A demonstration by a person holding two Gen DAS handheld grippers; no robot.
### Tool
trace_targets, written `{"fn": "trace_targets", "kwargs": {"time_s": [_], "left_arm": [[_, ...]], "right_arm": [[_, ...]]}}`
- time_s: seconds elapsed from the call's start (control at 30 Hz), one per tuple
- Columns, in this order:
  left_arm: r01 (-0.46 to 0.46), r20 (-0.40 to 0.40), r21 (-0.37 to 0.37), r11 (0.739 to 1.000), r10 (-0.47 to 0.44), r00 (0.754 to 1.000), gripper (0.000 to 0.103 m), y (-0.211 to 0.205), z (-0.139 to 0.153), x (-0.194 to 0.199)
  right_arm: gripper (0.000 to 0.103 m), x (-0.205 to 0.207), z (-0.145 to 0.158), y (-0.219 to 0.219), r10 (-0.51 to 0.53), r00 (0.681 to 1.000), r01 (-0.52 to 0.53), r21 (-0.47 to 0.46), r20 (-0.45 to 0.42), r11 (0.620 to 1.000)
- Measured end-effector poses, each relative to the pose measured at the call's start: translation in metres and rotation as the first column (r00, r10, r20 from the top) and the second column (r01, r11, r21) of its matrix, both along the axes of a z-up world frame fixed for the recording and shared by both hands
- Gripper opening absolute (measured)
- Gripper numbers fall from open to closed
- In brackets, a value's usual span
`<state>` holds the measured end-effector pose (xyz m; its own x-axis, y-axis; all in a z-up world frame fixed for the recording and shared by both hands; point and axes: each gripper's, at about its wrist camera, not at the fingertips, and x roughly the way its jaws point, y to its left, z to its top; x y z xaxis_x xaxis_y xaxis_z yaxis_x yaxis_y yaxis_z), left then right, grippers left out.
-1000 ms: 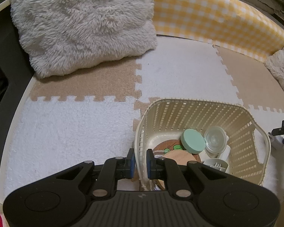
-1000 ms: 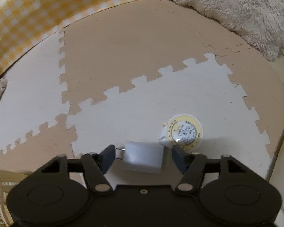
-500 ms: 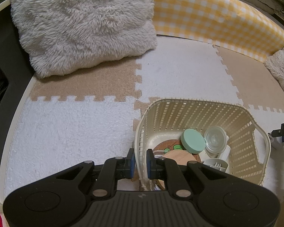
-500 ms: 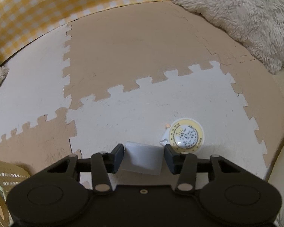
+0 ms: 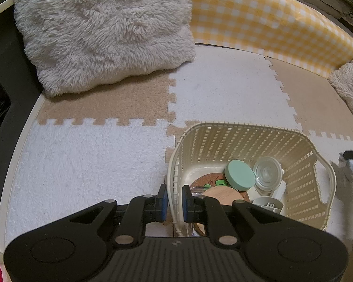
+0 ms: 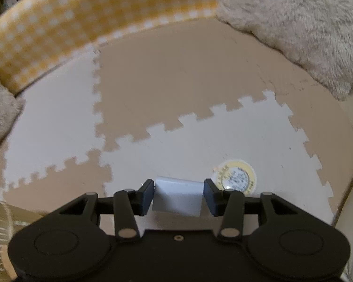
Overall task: Organize rigid objects
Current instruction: 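Lift the white charger with the right gripper and carry it over the basket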
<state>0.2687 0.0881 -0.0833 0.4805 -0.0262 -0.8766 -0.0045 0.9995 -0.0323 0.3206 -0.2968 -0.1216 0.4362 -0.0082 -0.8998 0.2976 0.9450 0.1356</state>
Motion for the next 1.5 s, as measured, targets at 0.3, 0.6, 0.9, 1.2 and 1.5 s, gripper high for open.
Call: {"fn": "trace_targets", "kwargs": {"time_s": [0.3, 0.6, 0.9, 1.2, 1.5], "left_arm": [[0.0, 0.0, -0.001, 1.0, 0.0, 1.0, 0.011, 0.0, 0.0, 0.0], [0.0, 0.0, -0.001, 1.0, 0.0, 1.0, 0.011, 0.0, 0.0, 0.0], [-0.001, 0.0, -0.005, 1.0, 0.001, 1.0, 0.011, 0.0, 0.0, -0.001], [-0.006, 0.001, -0.015, 1.0, 0.006, 1.0, 0.012, 0.001, 0.0, -0.002], [-0.006, -0.001, -0.026, 1.0, 0.006, 1.0, 0.011, 0.002, 0.001, -0.001]], "right_arm": [[0.047, -0.011, 0.051, 0.032, 0.054, 0.982, -0.077, 0.121, 0.181, 0.99], [0.048, -0.018, 0.095, 0.089, 0.191, 0.929, -0.261, 0.193, 0.318, 0.946], [0.048, -0.014, 0.083, 0.152, 0.317, 0.91, -0.386, 0.265, 0.266, 0.884], [0.047, -0.009, 0.059, 0.206, 0.426, 0.883, -0.466, 0.244, 0.198, 0.851], [0.047, 0.002, 0.03, 0.239, 0.473, 0.875, -0.483, 0.218, 0.102, 0.848]]}}
